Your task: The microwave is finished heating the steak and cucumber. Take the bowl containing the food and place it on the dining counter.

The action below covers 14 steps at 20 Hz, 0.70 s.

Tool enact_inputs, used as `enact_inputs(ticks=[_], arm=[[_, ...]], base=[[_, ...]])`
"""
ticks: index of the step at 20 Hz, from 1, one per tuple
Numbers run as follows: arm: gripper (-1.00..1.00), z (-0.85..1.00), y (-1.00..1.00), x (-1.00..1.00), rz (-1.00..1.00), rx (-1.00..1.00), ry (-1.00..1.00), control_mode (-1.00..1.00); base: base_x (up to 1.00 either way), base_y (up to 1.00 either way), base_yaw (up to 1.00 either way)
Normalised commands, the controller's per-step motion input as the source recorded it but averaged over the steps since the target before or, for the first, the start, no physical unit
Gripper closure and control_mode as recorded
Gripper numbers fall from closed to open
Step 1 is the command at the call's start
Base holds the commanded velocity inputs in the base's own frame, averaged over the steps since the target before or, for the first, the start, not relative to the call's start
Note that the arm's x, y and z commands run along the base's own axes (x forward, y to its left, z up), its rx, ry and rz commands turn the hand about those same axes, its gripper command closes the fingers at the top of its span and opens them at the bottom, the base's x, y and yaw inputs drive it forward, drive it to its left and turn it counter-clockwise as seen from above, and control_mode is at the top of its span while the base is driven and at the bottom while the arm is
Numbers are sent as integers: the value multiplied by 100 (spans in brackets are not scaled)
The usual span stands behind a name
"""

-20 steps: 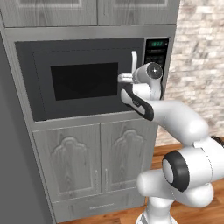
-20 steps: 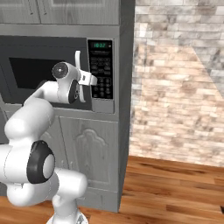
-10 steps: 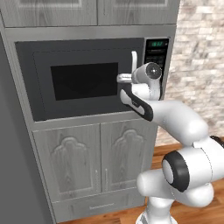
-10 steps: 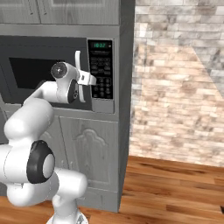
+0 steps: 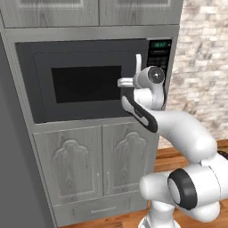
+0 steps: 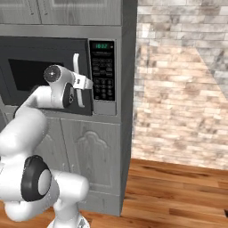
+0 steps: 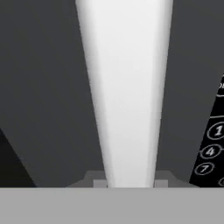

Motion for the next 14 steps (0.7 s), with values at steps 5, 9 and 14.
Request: enact_inputs(ticks=[5, 9, 14], arm=[[100, 22, 49, -82, 0, 0, -2, -100], [100, 24, 58, -100, 0, 0, -7, -100], [100, 22, 71, -100, 0, 0, -16, -100]], base=[[0, 0, 0], [0, 0, 0], [0, 0, 0]])
